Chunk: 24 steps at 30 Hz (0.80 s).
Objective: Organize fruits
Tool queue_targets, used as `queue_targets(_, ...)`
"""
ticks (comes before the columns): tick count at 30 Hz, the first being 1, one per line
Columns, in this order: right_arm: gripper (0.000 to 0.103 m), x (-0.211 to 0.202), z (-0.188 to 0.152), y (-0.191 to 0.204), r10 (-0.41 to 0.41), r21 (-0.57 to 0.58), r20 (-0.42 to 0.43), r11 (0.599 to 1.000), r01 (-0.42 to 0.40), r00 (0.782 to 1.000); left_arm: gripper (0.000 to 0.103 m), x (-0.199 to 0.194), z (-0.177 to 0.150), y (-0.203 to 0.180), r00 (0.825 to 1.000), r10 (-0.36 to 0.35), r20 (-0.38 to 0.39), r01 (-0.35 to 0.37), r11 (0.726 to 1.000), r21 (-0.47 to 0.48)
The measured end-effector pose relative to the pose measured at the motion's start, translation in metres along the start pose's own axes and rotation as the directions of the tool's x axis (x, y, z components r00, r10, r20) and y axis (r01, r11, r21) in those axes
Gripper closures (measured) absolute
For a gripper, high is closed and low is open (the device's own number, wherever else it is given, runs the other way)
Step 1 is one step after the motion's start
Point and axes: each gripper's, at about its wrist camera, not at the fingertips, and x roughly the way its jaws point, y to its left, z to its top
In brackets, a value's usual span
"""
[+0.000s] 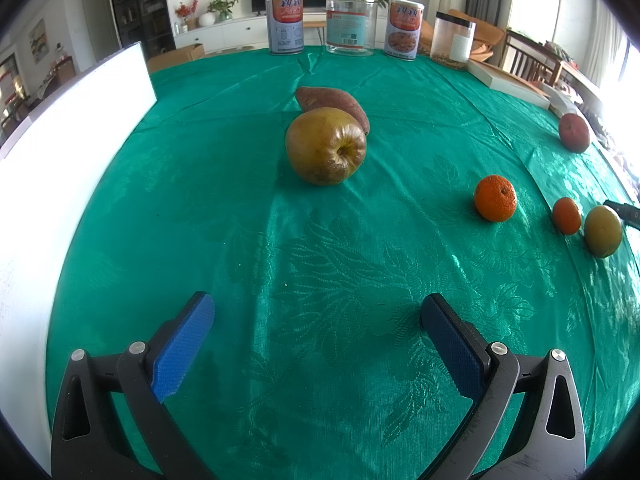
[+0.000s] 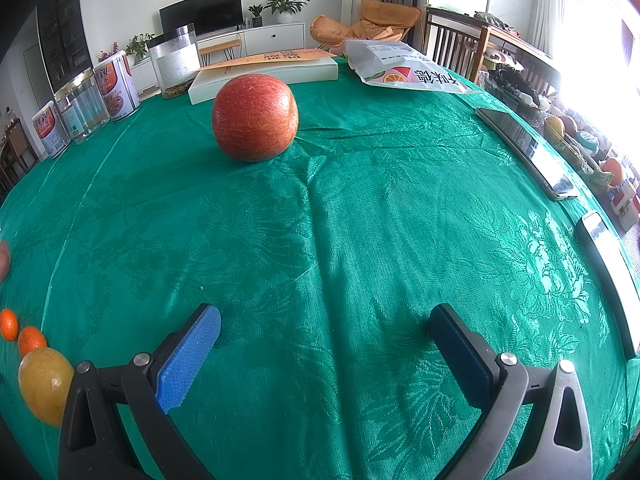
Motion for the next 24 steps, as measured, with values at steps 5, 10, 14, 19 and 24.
queue_targets(5,0.000,0.0001,0.0003,0.0000,-0.001,0.000,0.000,1.000,0.001,1.000,0.001,-0.0001,0.0000,0.0001,1.000,0.000,0.000,0.000,1.000,0.000)
queue_targets(10,0.000,0.0002,0.0002,0.0001,-0.003,-0.001,0.001,1.000,0.003,1.000,0.001,-0.0003,0.0000,0.0003,1.000,0.000,0.000,0.000,1.000,0.000)
queue_targets(14,0.000,0.0003,0.0002,0.0002,-0.004,-0.001,0.001,1.000,0.004,1.000,0.000,-0.0003,0.0001,0.0003,1.000,0.000,0.000,0.000,1.000,0.000)
queue_targets(19,0.000,0.0003,0.0002,0.0003,-0.006,-0.001,0.001,1.000,0.006,1.000,0.001,-0.0004,0.0001,0.0004,1.000,0.000,0.000,0.000,1.000,0.000)
queue_targets(24,0.000,0.0003,-0.0002,0.0005,-0.007,-0.002,0.001,1.000,0.007,1.000,0.000,-0.0006,0.0002,0.0005,1.000,0.000,0.000,0.000,1.000,0.000)
